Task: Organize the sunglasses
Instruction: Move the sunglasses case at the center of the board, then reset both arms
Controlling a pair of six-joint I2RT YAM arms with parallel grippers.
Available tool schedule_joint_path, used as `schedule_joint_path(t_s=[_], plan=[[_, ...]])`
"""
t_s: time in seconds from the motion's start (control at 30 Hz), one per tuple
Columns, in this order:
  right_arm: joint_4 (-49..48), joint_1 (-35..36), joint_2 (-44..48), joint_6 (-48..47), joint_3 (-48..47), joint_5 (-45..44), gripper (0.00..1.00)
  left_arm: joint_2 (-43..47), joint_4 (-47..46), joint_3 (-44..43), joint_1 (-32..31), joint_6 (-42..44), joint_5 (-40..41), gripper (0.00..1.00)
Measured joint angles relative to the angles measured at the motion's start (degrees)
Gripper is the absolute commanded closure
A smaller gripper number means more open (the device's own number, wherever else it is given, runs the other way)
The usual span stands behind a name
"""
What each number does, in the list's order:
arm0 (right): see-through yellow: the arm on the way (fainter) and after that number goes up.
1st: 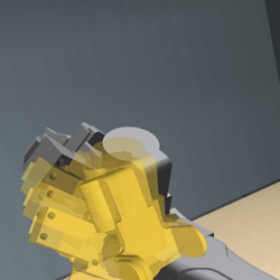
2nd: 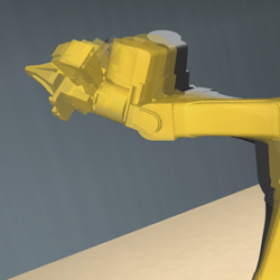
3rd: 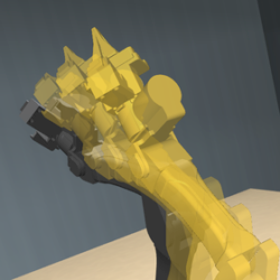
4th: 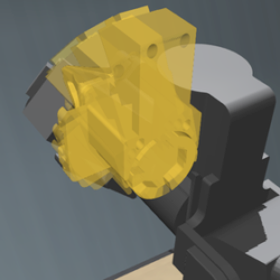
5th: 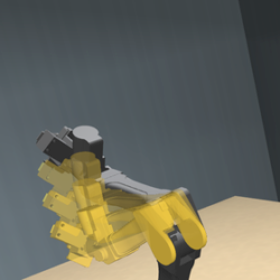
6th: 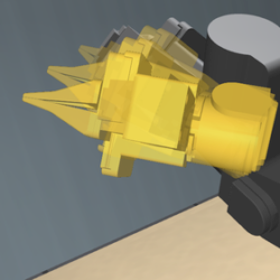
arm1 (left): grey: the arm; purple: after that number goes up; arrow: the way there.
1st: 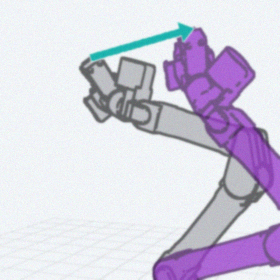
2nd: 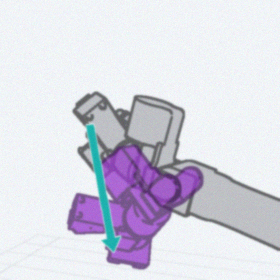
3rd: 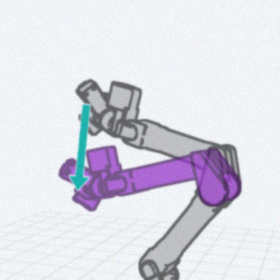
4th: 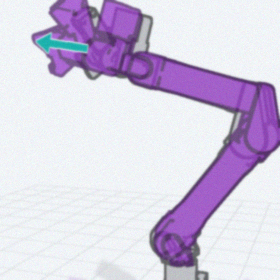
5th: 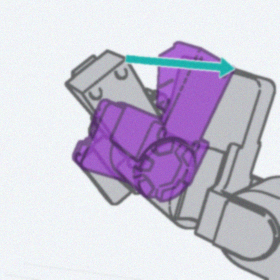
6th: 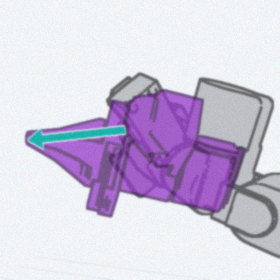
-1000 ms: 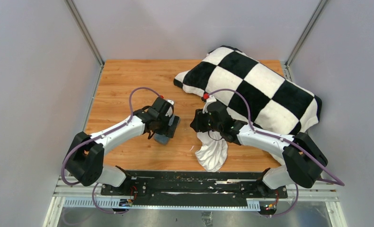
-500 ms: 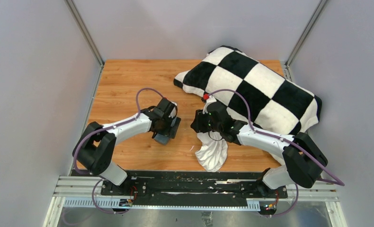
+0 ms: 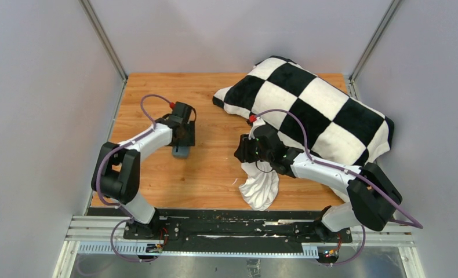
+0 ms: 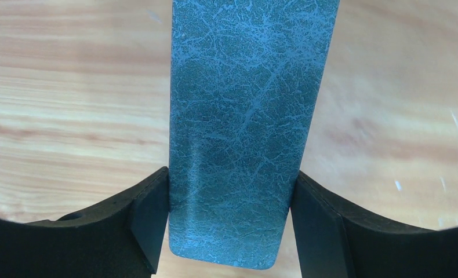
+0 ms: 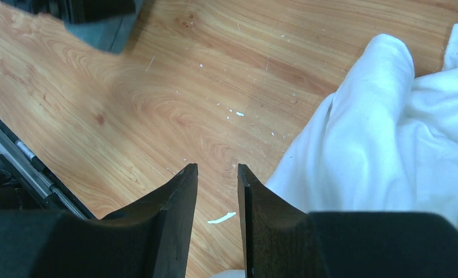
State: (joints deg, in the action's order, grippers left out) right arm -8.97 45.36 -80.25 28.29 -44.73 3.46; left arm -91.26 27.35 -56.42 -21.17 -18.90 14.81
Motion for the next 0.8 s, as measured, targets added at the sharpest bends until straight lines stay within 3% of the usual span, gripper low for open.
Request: schedule_joint_path(t_s=[0.13, 0.23, 0.3, 0.43, 0.6, 0.67, 0.8], plan=[[0.46, 0.0, 1.4, 0.0, 0.04, -0.04, 0.63, -5.35, -0.26, -5.97, 6.95, -1.4, 1.77, 0.36], [0.48, 0.0, 2.32, 0.02, 0.09, -0.24, 0.61, -11.89, -0.94, -12.02, 9.18, -1.49, 2.91, 0.11], [0.87, 0.0, 2.4, 0.0, 0.09, -0.48, 0.51, -15.58, -0.74, -15.45, 10.12, -1.36, 3.48, 0.01], [4.26, 0.0, 2.93, -0.52, -0.02, -1.66, 0.31, -16.83, -0.39, -18.47, 10.86, -0.9, 3.89, 0.0], [12.74, 0.0, 6.58, -2.19, -3.45, -6.8, 0.24, -6.69, 0.35, -16.35, 10.86, 0.0, 0.74, 0.0], [15.67, 0.0, 8.57, -2.91, -5.9, -9.6, 0.22, 0.9, 0.09, -13.64, 10.86, 0.48, -1.25, 0.0], [20.61, -0.02, 14.43, -3.85, -9.73, -18.69, 0.07, 18.71, -0.76, -7.43, 10.86, 1.7, -5.46, 0.0]])
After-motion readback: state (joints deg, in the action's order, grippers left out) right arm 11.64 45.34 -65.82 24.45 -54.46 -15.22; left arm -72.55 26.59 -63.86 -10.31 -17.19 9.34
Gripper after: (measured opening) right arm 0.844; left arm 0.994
